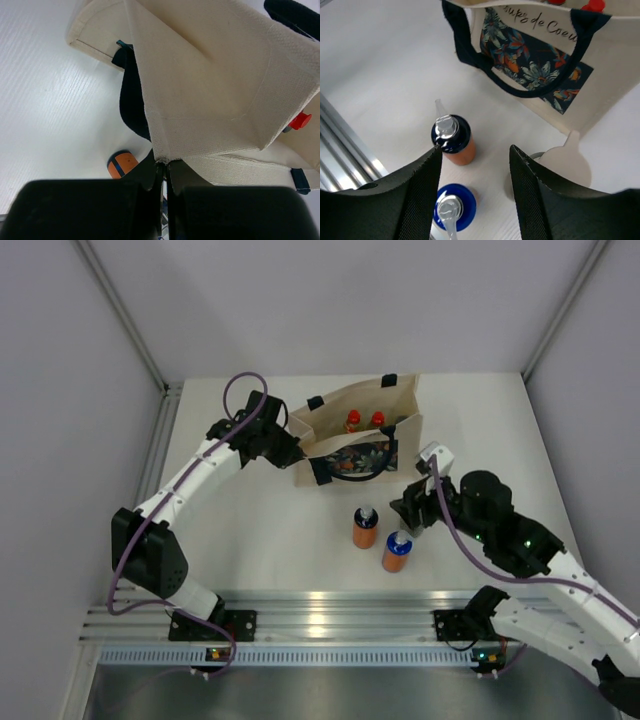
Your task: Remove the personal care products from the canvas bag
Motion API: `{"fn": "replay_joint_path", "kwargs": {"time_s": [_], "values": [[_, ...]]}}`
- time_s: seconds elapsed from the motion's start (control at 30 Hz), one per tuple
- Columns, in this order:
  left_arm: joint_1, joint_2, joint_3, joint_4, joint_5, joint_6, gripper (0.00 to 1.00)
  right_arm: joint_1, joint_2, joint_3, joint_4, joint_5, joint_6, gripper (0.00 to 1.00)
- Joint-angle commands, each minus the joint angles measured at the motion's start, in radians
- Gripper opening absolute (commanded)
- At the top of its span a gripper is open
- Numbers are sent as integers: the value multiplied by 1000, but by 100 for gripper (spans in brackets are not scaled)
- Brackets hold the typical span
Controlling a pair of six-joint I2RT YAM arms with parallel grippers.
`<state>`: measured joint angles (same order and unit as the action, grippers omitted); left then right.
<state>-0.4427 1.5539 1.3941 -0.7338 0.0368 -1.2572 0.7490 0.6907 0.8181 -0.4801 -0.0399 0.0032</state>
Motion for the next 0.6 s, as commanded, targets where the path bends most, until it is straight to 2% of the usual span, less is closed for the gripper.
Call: {"fn": "replay_joint_path", "kwargs": {"time_s": [0.0, 0.13, 0.33, 0.57], "values": [[-10, 12, -7, -10, 66, -13, 0, 12, 101, 125, 54, 125, -11, 54], [-10, 2, -10, -12, 72, -19, 0, 7, 291, 265, 49, 245, 96, 56], [-10, -15, -17, -13, 89, -27, 0, -7, 582, 554, -25, 250, 221, 54], [-10, -25, -33, -13, 103, -19, 0, -40, 861, 908, -139, 299, 213, 50]]}}
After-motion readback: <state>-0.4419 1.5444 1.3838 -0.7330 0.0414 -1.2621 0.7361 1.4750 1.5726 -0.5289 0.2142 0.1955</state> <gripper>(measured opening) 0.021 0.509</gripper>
